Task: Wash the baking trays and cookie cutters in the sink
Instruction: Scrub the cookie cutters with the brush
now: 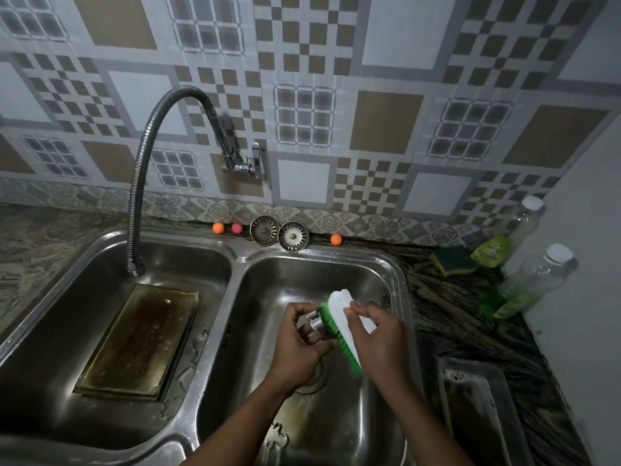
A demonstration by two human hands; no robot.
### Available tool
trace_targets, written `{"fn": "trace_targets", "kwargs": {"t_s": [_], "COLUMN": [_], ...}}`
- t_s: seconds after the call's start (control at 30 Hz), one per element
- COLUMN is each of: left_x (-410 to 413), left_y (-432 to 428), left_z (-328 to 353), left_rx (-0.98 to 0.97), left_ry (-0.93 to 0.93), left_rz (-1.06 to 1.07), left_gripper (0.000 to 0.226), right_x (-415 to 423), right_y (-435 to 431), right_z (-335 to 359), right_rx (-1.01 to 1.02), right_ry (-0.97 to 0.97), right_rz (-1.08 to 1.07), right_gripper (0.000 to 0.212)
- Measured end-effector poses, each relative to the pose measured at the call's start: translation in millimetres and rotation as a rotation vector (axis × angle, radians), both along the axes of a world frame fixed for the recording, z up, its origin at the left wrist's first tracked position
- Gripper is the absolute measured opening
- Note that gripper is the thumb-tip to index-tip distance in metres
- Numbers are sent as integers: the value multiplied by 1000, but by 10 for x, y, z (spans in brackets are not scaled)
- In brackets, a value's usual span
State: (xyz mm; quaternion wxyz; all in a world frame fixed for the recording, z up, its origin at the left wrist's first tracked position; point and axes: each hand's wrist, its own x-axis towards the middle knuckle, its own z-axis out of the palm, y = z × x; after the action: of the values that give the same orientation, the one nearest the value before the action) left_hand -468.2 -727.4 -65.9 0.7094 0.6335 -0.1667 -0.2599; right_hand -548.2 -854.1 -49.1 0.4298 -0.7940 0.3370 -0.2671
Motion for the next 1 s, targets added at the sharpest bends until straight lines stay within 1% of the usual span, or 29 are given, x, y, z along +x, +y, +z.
{"fn": "trace_targets", "kwargs": {"t_s": [0.07,0.13,0.2,0.3,0.4,0.47,0.53,0.57,0.63,0.7,0.73,0.87,1.0], "left_x": [9,12,26,75,56,23,29,49,98,129,134,143,187], "left_y": [5,4,-3,-2,-1,-2,16,32,72,100,107,82,96], "left_z": [7,-10,-34,-32,-3,19,28,33,49,76,95,134,123], "left_rx": [-2,-3,-12,-7,-25,-20,-8,-14,-45,-97,-124,-151,-157], "left_ry": [8,31,82,127,148,173,199,227,350,496,540,635,669], "left_rz": [-12,-39,-47,-31,-46,-60,-72,-87,-150,-244,-284,-285,-273], "left_gripper": [61,61,61,60,60,59,58,59,59,56,51,38,35], "right_x": [-26,-17,-10,-19,-35,-26,-23,-27,-32,-40,-43,-74,-97], "right_y": [-2,-52,-80,-58,-70,-96,-85,-76,-70,-72,-74,-74,-77], "right_z": [8,-27,-34,22,10,4,47,81,160,215,233,230,217], "right_rx": [11,-3,15,3,-2,-5,3,18,76,103,103,97,83], "right_ry": [27,49,31,-22,12,26,-8,-39,-80,-70,-55,-51,-55], "right_rz": [44,25,-17,-31,15,-14,-37,-40,-38,-11,6,41,40], "right_gripper": [10,15,19,13,13,14,13,10,7,4,2,5,8]}}
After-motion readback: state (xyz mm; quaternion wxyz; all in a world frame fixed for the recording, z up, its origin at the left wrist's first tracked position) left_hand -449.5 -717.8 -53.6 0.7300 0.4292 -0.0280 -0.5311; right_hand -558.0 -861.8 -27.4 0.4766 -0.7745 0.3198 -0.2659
